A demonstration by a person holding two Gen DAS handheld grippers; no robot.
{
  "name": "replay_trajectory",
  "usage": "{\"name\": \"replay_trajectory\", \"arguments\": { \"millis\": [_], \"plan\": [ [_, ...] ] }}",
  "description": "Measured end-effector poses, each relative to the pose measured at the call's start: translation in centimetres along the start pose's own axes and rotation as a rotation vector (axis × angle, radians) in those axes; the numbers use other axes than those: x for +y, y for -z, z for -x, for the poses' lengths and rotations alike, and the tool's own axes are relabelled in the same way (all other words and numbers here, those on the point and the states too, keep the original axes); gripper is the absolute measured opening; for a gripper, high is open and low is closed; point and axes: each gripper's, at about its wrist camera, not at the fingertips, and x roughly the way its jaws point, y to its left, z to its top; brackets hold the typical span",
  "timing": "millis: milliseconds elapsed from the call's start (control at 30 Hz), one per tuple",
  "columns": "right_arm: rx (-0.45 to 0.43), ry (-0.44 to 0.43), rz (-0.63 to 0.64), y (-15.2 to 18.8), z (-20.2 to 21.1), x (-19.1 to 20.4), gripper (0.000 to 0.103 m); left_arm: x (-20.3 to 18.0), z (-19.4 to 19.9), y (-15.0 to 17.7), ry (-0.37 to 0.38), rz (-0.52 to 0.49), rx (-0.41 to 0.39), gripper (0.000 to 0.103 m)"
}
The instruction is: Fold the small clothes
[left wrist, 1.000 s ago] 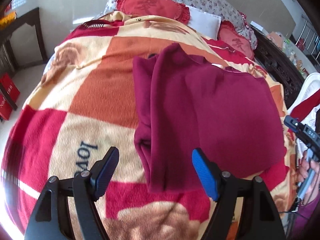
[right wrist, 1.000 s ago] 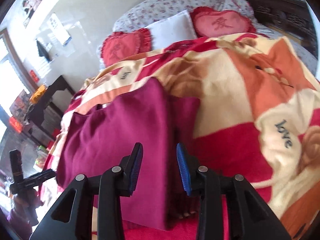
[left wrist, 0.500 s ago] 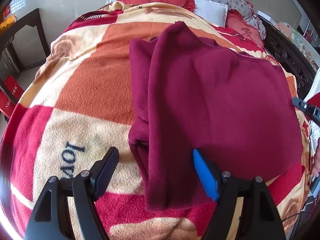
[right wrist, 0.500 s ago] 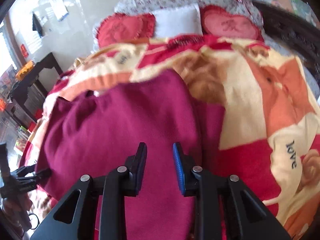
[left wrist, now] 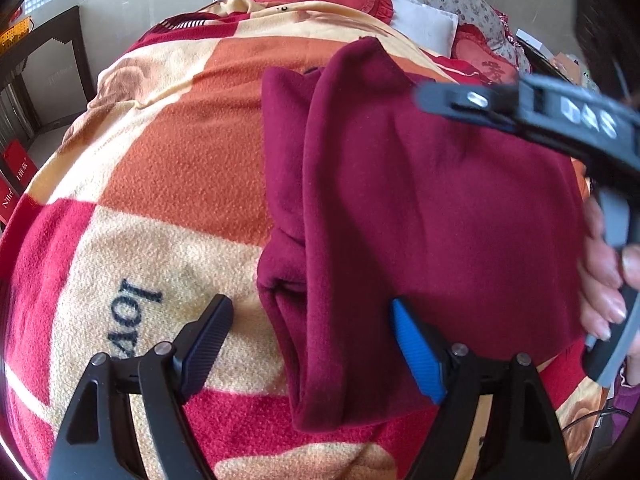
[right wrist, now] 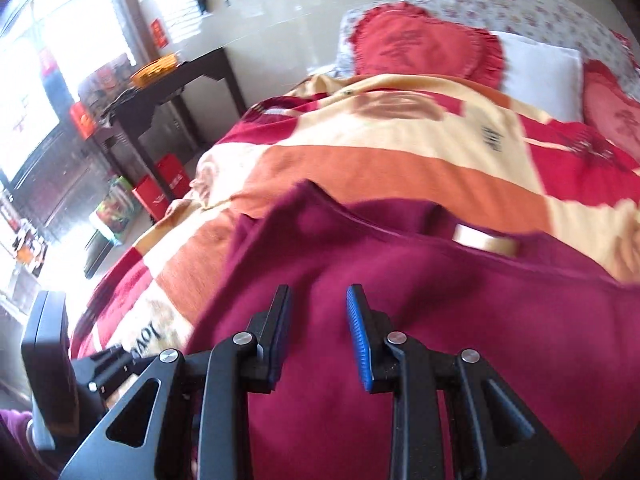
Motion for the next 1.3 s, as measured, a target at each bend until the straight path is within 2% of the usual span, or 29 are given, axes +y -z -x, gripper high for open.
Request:
{"name": "replay_trajectory", "arguments": {
  "millis": [167,367,500,567,633,767,800,833,900,967,1000,1067,1133,1300],
  "plan": [
    [0.007,-0.014,0.054,-2.4,-4.5,2.6,0.011,0.2,-0.3,-0.3,0.012,0.013,0.0,0.087],
    [0.077,-0.013,-0.037,-3.2,-10.1,1.2,0.011,1.0,-0.5,0.0,0.05,0.052,-0.023,0.089],
    [0.057,-0.058,-0.078,-3.2,-9.1,0.6,0.011,1.7,-0.4,0.2,0.102,0.078,-0.04,0.092],
    [0.034,-0.096,-0.098,-2.6,-7.8,0.2,0.017,1.8,-0.4,0.4,0.107,0.08,-0.052,0.092],
    [0.026,-0.098,-0.099,-2.0,-7.0,0.3,0.022,1.7,-0.3,0.5,0.104,0.077,-0.061,0.092],
    [0.054,-0.112,-0.056,-2.0,-7.0,2.2,0.043,1.8,0.1,1.2,0.121,0.082,-0.07,0.092],
    [0.069,-0.107,-0.036,-2.1,-7.2,2.9,0.046,1.9,0.2,1.4,0.128,0.086,-0.074,0.092],
    [0.095,-0.078,-0.012,-2.2,-7.7,3.7,0.049,2.1,0.3,1.6,0.137,0.092,-0.079,0.092],
    [0.161,0.008,0.036,-2.3,-9.3,5.0,0.05,2.2,0.5,1.8,0.147,0.102,-0.084,0.092],
    [0.171,0.064,0.087,-2.2,-10.1,6.0,0.051,2.2,0.6,1.8,0.148,0.102,-0.081,0.092],
    [0.164,0.08,0.112,-2.1,-10.2,6.2,0.049,2.1,0.7,1.8,0.144,0.098,-0.076,0.092],
    [0.146,0.111,0.126,-1.8,-9.7,6.1,0.019,1.9,0.7,1.4,0.142,0.093,-0.064,0.093],
    [0.126,0.018,0.064,-1.8,-8.0,4.9,0.0,2.0,0.9,0.9,0.156,0.106,-0.06,0.093],
    [0.013,-0.166,-0.076,-1.8,-2.7,1.5,0.0,1.9,0.8,-0.6,0.216,0.16,-0.061,0.092]
  ]
}}
